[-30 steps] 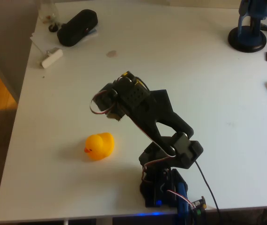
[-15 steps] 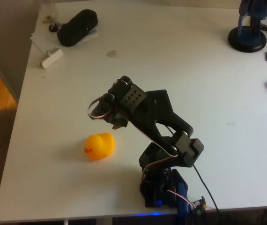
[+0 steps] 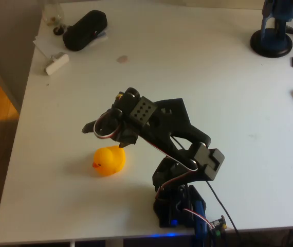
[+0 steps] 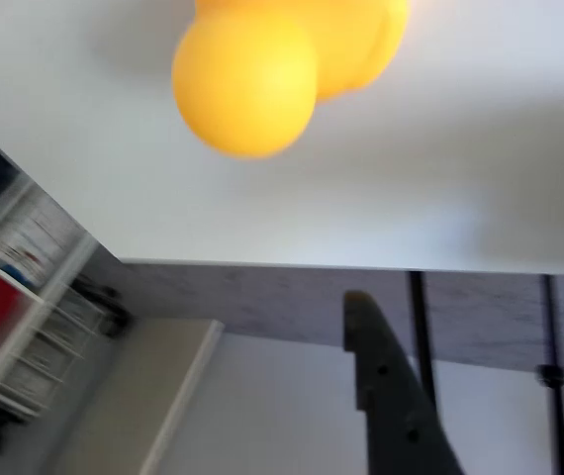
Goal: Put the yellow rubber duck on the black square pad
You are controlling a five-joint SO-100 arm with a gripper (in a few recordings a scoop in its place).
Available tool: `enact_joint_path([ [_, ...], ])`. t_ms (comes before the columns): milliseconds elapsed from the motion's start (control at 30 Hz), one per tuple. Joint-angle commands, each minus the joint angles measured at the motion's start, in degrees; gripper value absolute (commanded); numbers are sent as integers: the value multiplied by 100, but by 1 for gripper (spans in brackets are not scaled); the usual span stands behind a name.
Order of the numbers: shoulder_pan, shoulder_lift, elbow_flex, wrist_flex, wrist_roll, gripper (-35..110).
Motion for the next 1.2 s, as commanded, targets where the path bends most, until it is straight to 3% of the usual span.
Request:
enact_joint_path([
  [0,-272,88,-105,62,-79,44],
  [1167,-316,-1995,-193,-202,-88,44],
])
